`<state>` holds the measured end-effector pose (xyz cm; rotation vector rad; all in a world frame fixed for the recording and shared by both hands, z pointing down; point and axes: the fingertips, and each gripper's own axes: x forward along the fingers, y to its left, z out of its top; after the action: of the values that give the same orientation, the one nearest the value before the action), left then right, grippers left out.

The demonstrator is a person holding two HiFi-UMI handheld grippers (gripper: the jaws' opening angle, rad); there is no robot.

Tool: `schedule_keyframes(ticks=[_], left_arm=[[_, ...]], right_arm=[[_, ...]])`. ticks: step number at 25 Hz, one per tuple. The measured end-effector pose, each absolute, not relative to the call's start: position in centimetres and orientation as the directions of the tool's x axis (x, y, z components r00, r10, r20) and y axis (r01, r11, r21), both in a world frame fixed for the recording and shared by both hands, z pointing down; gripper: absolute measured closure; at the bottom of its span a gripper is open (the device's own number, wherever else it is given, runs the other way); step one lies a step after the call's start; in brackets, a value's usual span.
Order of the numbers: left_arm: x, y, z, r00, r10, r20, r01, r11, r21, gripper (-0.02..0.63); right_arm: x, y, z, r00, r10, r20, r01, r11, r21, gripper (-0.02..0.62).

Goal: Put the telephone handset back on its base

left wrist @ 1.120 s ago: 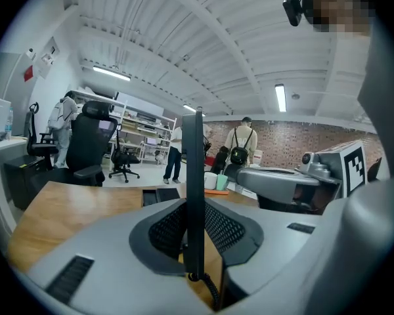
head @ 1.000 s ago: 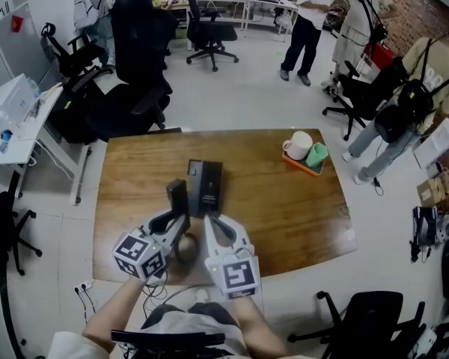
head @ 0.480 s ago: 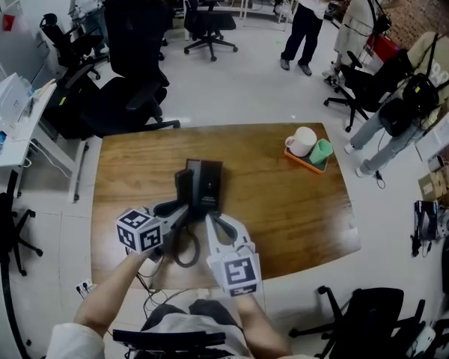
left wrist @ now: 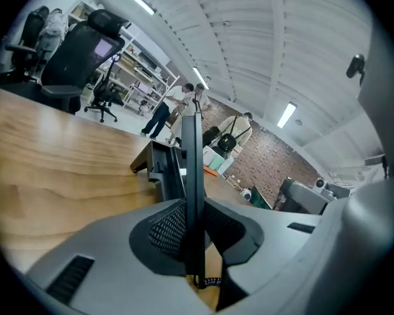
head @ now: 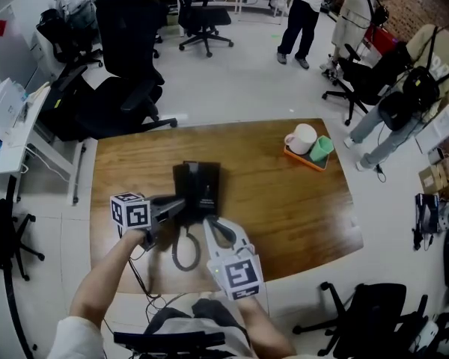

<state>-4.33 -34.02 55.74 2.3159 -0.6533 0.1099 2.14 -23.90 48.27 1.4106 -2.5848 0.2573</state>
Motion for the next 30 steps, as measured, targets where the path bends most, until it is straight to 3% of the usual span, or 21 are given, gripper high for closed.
schedule_keyframes(ticks=[17,30], left_arm=[[-2.8,-36.5,57.4,0.960,-0.193,0.203,-0.277,-0.551,0.787,0.535],[-3.9,-37.7,58.8,0.982,-0.163,0.099,-0.162,-0.439,0.884,0.535]], right_arm=[[1.8,-23.9,48.7,-0.552,-0.789,0.272,-0.831,0.547,-0.101,0.591],[1.7,-23.2,50.0,-0.557,-0.772,0.308,-0.826,0.555,-0.102,0.591]])
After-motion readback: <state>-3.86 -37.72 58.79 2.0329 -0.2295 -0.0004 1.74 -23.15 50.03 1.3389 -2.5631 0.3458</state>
